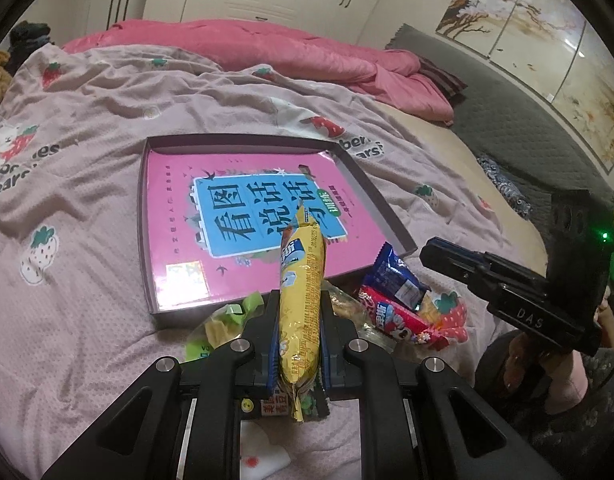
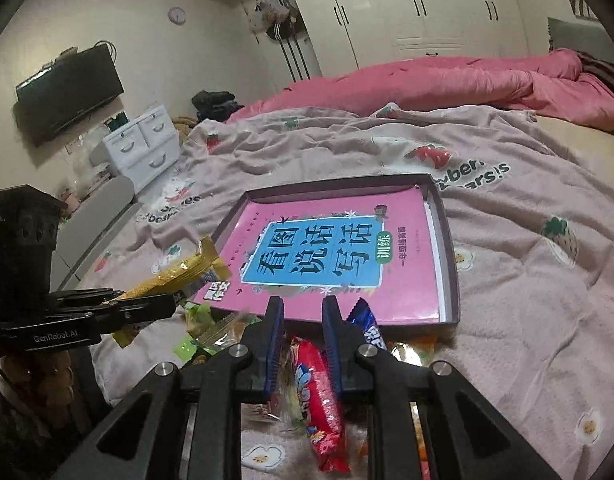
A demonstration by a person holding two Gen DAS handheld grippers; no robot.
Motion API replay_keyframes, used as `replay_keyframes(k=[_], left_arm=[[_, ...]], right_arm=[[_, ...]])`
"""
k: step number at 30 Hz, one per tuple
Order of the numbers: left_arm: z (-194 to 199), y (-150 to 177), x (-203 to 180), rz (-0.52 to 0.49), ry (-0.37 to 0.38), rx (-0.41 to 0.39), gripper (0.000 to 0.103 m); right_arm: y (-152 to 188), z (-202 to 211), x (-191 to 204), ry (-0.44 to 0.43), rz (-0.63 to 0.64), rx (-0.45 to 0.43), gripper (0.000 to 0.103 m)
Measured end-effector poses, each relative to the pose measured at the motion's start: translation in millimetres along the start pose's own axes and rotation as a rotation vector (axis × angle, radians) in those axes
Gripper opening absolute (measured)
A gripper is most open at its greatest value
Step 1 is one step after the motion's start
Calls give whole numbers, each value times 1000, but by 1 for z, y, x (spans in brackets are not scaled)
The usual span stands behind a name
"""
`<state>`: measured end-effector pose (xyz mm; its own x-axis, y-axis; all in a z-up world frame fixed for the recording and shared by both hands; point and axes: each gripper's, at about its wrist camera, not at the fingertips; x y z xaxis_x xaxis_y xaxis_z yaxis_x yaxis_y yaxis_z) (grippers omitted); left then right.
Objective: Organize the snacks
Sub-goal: 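Lift the yellow stick with the left tool while the right tool lifts the red stick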
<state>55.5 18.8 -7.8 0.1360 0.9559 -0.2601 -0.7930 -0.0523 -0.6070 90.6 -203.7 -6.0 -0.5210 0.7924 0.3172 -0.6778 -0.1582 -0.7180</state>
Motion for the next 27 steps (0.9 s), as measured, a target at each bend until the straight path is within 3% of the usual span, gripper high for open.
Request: replay_keyframes(k=[7, 10, 14, 20, 23, 27], left_arm=[[-3, 1, -1, -6, 8, 17, 16], [-3, 2, -2, -12, 11, 21, 16], [-3, 2, -3, -15, 18, 24, 16], [-2, 3, -5, -20, 27, 29, 16], [-3, 4, -4, -18, 24, 31, 16], [-3, 2, -2, -2, 28, 30, 16]], right_arm=[[25, -19, 17, 89, 125, 183, 25], [35, -27, 21, 97, 143, 253, 36], [41, -36, 18, 128, 137, 306, 36], [39, -55, 8, 81, 67, 336, 35], [41, -54, 12, 105, 104, 314, 22], [38, -34, 10, 43, 72, 243, 18]])
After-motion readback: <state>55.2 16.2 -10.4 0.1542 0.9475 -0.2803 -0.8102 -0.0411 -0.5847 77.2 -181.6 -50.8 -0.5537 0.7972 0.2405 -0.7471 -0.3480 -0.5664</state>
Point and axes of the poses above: each gripper's, at about its wrist camera, not at the fingertips, and z roughly against the way its jaws point, x to its left, y to its underside, and after that the axes turned 6 degrees about -y, right-handed
